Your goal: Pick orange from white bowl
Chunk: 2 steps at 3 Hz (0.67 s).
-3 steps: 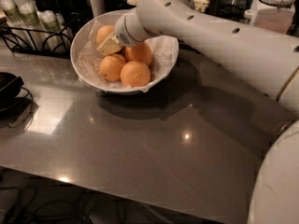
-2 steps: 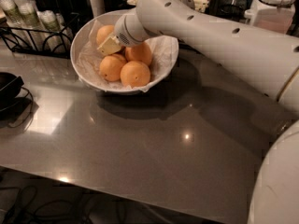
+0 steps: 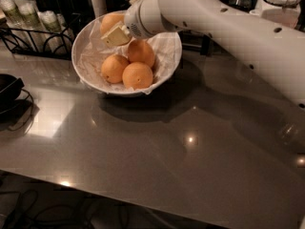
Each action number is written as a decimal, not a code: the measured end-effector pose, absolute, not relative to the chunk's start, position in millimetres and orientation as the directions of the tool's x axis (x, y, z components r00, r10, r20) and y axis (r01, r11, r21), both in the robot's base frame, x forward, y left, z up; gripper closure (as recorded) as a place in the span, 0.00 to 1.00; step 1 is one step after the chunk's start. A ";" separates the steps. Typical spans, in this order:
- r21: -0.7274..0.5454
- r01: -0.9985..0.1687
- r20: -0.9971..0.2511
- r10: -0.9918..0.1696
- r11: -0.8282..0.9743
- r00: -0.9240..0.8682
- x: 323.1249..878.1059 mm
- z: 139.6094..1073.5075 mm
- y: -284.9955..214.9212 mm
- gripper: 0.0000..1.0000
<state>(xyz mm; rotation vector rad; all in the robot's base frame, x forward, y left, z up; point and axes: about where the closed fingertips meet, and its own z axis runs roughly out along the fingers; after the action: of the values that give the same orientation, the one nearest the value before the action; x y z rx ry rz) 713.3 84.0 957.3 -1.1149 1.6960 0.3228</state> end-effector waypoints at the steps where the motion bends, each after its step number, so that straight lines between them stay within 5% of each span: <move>1: -0.267 -0.798 -0.893 -0.450 0.540 -0.006 706.1 982.3 65.8 1.00; 2: -0.261 -0.809 -0.905 -0.425 0.528 0.015 697.5 1001.1 43.2 1.00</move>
Offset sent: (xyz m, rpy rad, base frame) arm -0.0265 -0.0731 0.0648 0.1365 -0.0378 0.0692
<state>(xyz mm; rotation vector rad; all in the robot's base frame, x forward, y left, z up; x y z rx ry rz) 697.5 43.2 1001.1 -1.0739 1.6096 0.4136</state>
